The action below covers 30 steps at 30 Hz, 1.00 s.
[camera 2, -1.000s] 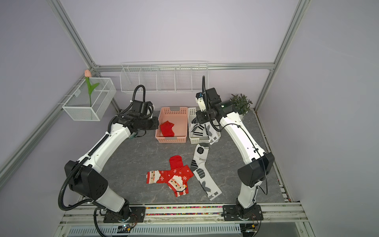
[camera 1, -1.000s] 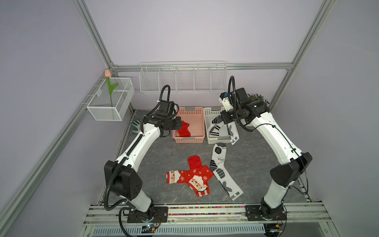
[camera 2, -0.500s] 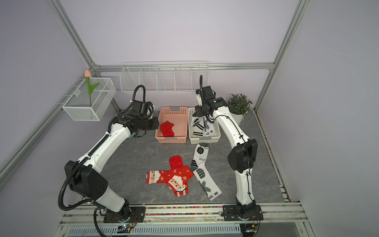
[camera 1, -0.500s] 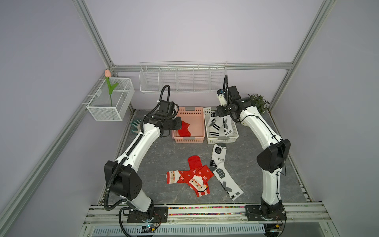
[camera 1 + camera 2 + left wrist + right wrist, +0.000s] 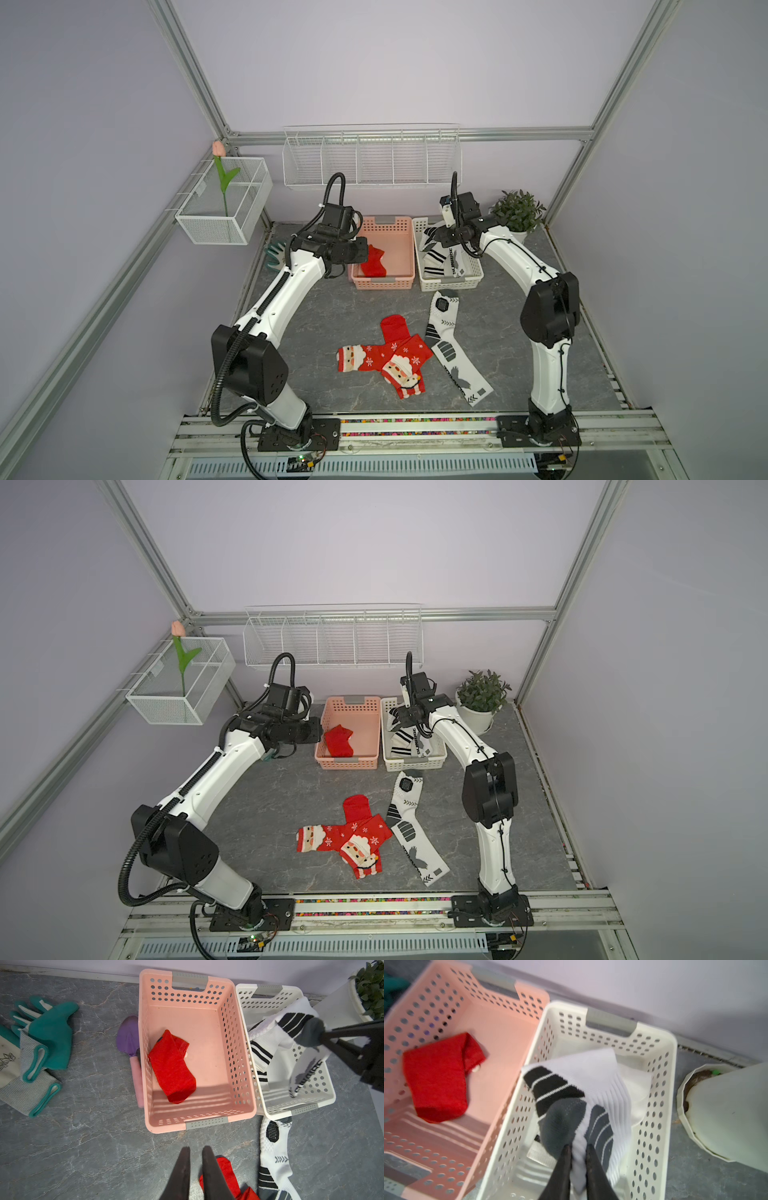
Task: Sort the socks into the basket by color
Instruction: Place the sock in the bin.
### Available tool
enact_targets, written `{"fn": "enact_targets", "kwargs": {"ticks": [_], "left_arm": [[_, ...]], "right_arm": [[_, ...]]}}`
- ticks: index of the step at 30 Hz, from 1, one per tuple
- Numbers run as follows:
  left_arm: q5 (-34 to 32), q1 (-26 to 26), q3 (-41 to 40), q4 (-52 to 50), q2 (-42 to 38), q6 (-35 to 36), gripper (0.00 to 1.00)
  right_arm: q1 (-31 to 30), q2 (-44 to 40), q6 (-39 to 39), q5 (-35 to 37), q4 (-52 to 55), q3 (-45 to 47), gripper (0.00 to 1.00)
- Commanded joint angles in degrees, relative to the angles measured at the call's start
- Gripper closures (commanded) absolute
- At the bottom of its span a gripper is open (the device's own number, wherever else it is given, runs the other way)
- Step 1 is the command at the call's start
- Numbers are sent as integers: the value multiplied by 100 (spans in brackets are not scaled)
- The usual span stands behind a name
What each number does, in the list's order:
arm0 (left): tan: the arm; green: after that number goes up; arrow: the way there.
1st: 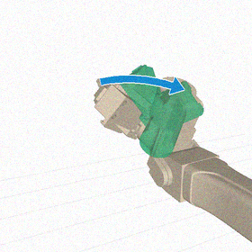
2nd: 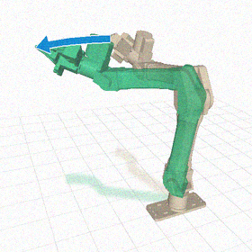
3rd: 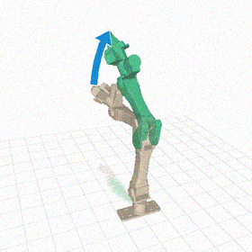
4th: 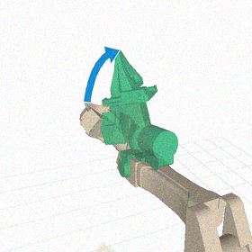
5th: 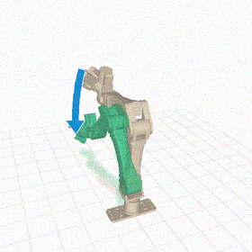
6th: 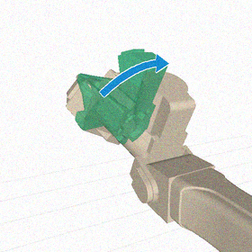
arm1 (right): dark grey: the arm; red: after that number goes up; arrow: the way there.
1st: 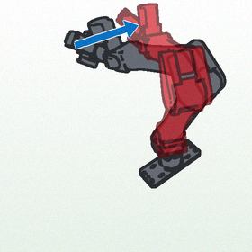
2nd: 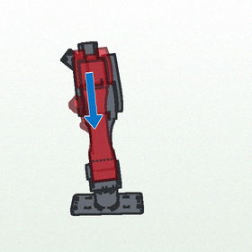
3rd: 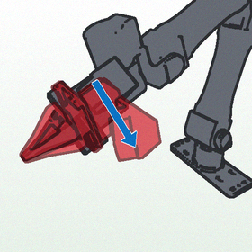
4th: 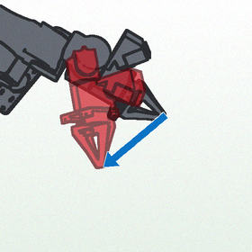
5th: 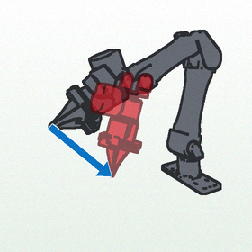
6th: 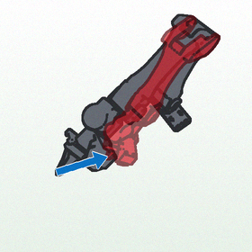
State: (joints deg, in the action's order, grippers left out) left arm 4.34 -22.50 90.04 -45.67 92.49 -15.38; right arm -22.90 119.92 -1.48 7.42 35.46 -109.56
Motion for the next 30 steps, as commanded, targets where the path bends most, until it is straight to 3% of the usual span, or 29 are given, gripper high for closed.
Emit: {"fn": "enact_targets", "kwargs": {"ticks": [1,6,14,23,30], "left_arm": [[50,27,-57,5,55,1,83],[67,27,-44,5,69,8,83],[80,31,-38,5,113,4,83],[102,34,-29,-3,137,-1,83],[119,29,-21,-3,140,1,83]], "right_arm": [[83,-195,-113,-118,-411,409,83],[172,-197,-199,-149,-492,712,82],[242,218,-295,-200,-155,417,80],[281,524,-428,-154,220,66,70],[281,193,-535,-198,279,320,62]]}}
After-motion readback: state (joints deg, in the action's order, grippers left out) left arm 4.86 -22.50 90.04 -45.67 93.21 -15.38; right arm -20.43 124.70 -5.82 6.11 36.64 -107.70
